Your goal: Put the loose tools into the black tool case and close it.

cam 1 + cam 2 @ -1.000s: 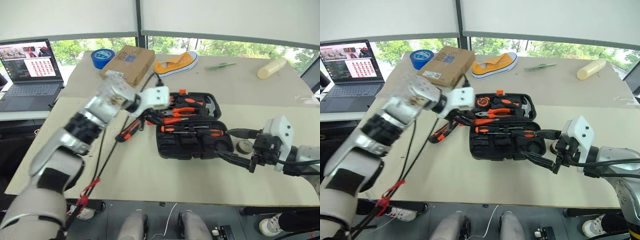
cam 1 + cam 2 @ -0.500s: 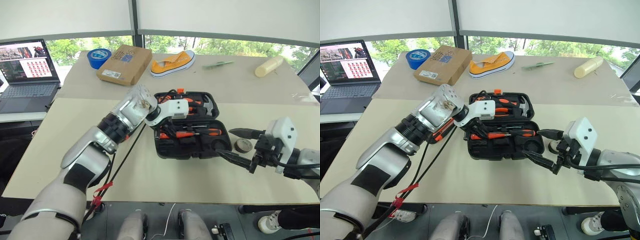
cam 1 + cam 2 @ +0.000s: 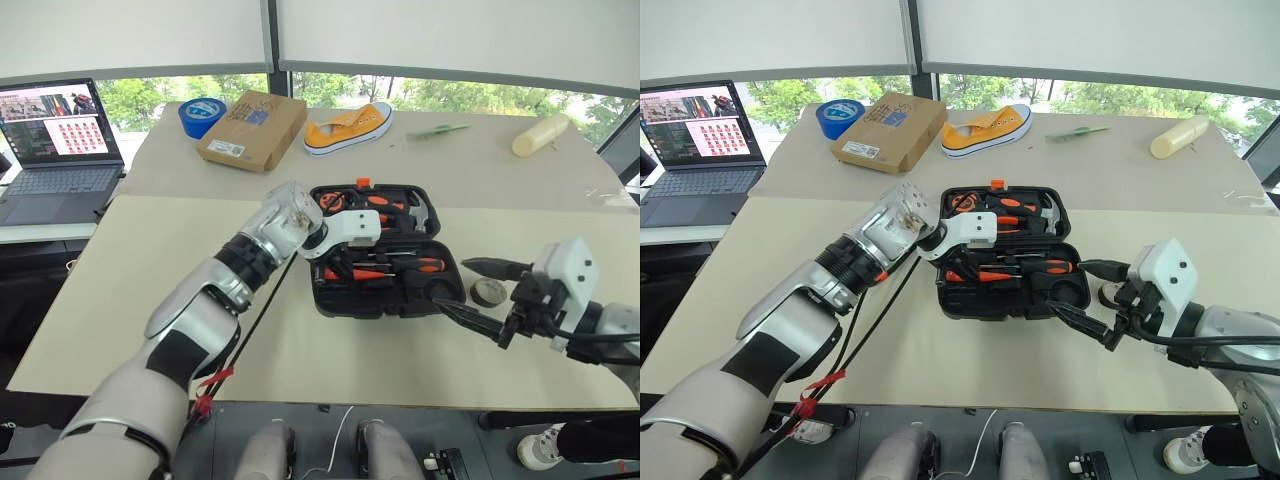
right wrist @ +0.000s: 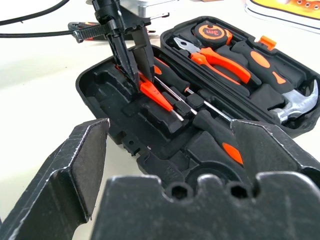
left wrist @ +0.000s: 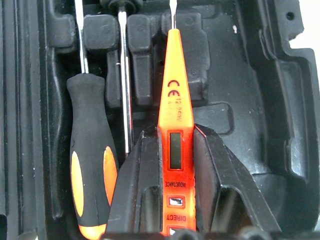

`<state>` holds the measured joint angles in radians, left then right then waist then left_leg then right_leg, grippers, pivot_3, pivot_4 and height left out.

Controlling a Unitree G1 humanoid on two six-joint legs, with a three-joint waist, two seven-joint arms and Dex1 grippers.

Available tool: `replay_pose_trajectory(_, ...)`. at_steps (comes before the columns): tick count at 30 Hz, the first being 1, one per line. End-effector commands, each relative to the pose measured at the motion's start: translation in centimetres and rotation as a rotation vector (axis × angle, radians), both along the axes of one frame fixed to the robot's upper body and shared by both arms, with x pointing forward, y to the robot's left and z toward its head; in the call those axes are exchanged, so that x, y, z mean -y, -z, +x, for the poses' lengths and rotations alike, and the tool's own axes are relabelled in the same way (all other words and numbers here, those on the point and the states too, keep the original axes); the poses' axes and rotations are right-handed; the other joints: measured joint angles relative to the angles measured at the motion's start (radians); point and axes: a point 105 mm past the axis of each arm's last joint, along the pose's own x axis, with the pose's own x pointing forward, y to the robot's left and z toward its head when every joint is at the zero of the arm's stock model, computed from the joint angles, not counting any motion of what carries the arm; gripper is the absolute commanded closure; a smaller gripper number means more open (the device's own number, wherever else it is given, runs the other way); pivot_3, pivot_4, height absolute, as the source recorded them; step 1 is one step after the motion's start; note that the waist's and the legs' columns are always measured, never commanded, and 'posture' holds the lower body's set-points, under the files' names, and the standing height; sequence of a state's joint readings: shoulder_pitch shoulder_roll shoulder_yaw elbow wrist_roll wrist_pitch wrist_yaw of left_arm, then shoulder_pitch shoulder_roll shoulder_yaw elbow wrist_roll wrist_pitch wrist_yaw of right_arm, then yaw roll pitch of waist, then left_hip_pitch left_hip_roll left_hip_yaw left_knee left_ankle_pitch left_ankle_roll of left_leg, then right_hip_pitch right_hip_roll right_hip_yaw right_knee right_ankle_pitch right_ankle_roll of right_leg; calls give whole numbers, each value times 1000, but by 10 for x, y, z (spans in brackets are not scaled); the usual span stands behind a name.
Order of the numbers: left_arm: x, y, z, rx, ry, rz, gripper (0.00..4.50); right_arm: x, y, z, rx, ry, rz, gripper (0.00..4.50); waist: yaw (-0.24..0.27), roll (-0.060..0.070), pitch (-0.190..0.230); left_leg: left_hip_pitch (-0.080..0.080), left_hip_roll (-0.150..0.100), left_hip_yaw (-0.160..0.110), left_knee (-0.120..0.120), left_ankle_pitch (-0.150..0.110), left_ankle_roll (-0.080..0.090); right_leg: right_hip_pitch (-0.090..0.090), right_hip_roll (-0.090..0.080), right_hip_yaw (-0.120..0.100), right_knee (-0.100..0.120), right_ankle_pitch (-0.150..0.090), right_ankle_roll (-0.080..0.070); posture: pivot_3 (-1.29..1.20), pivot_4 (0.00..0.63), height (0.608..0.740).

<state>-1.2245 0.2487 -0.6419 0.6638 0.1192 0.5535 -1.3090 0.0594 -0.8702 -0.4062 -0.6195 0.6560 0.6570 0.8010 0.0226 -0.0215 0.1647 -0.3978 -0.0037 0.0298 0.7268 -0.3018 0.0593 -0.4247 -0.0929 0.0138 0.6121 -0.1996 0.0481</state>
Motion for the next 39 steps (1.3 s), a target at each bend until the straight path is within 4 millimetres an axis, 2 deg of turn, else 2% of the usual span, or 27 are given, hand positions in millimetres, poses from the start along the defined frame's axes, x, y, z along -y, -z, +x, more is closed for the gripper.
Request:
replay_pose_trajectory(1,2,3,-1,-37,-23,20,4080,-2,-11,-2,51,-7,9,0,0,0,0,0,0,0,0,0,0,0,0,0,0,0,0,0,150,735)
replay_pose_trajectory(2,2,3,-1,-44,-26,19,4080,-3,-11,-2,51,-7,9,0,0,0,0,0,0,0,0,0,0,0,0,0,0,0,0,0,150,735)
replay_pose_trajectory(4,4,-2,-3,-45,-13,2,3078,-2,-11,-2,51,-5,11,0,0,0,0,0,0,0,0,0,0,0,0,0,0,0,0,0,150,735)
replay_pose_trajectory(5,4,-5,-2,-37,-7,-6,2909,-2,-10,-1,51,-5,11,0,-1,0,0,0,0,0,0,0,0,0,1,0,0,0,0,0,150,735)
replay_pose_trajectory(12,-10,-43,-14,-56,55,-110,228,-2,-8,0,44,-5,20,0,-9,0,0,-2,1,0,0,0,0,-3,1,0,2,0,0,0,150,735)
replay_pose_trajectory(13,-13,-47,-15,-58,58,-123,67,-2,-8,0,43,-4,21,0,-10,0,0,-2,1,0,0,0,0,-2,1,0,2,0,0,0,150,735)
replay_pose_trajectory(17,-25,-57,-15,-34,38,-238,67,0,-7,1,38,1,23,0,-10,0,0,-2,1,0,0,0,0,-3,1,0,2,0,0,0,150,735)
replay_pose_trajectory(20,-32,-51,-5,-8,-38,-359,810,1,-7,2,38,3,22,0,-8,0,0,-1,1,0,0,0,0,-2,0,0,2,0,0,0,150,735)
replay_pose_trajectory(24,-31,-35,-3,-38,-106,-544,2328,3,-8,5,41,7,20,0,-8,1,0,-1,1,0,0,0,0,-2,0,0,2,0,0,0,150,735)
replay_pose_trajectory(27,-30,-20,3,7,-166,-591,3495,3,-8,6,42,7,18,0,-5,1,0,-2,1,0,1,0,0,-2,-1,0,3,0,0,0,150,735)
replay_pose_trajectory(30,-26,-14,-2,0,-161,-631,4432,4,-9,7,40,10,19,0,-5,1,0,-2,0,0,1,0,0,-2,-1,0,2,0,1,0,150,735)
replay_pose_trajectory(36,-20,0,4,7,-230,-616,4432,4,-7,7,31,10,18,0,-4,1,0,-2,0,0,1,0,0,-2,-1,0,2,1,1,0,150,735)
replay_pose_trajectory(39,-22,16,2,13,-216,-563,4432,3,-5,7,28,9,17,0,-6,1,0,-1,0,0,1,0,0,-1,-1,0,2,1,1,0,150,735)
